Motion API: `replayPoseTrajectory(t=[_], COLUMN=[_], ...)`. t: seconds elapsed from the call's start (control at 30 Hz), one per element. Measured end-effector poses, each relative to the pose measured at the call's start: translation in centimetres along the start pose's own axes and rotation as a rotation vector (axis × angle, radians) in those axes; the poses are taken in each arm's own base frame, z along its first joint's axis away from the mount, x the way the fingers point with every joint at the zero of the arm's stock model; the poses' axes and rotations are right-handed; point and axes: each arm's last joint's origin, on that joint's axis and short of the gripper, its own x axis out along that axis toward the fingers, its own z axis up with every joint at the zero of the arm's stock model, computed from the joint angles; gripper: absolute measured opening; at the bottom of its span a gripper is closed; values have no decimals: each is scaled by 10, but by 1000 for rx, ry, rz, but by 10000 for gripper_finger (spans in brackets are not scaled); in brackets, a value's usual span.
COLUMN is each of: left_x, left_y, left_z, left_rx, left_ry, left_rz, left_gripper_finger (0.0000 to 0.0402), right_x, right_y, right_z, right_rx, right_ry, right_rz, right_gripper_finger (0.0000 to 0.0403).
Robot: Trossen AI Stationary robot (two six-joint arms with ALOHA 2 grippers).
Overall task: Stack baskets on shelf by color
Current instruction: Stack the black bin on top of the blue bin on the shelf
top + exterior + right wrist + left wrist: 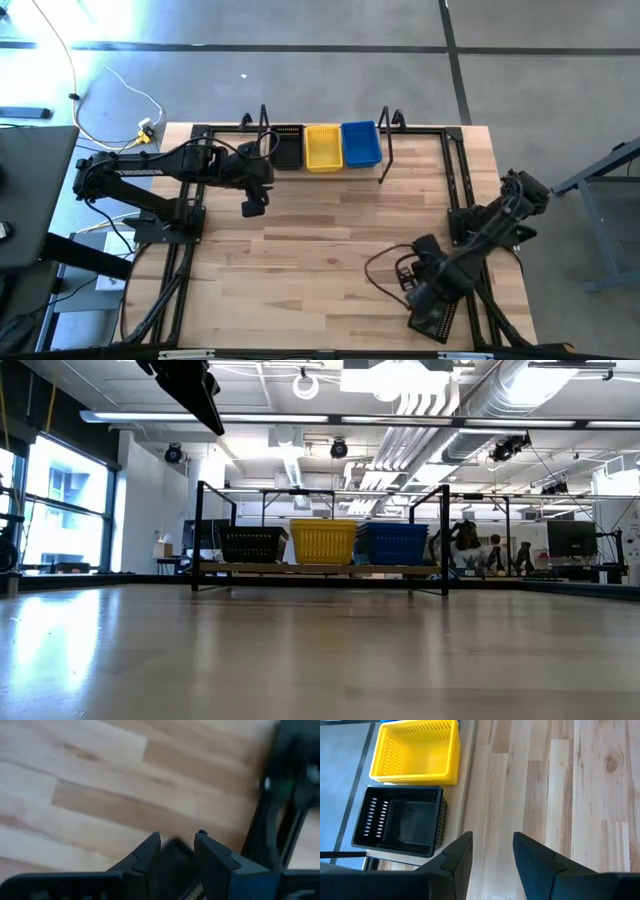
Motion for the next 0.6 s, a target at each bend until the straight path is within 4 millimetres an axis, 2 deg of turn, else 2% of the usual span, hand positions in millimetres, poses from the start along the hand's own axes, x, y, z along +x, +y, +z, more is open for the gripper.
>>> replayPoseTrajectory(t=[0.17, 0.3, 0.47, 0.6], left_x=[0, 0, 0, 0], left_y=[0, 0, 0, 0], left_z=[0, 0, 0, 0], left_rx=[1, 0, 1, 0], left_ry=[0, 0, 0, -3], left_rz=[0, 2, 3, 3], left_gripper_finger=[130, 130, 130, 130], right_x=[-4, -4, -1, 5], right_y=[-9, -12, -7, 5], right_z=[-26, -41, -52, -57], right_rx=[124, 90, 74, 88], right_ry=[74, 126, 157, 153], right_rz=[10, 10, 40, 99], right_gripper_finger=[106, 106, 106, 106])
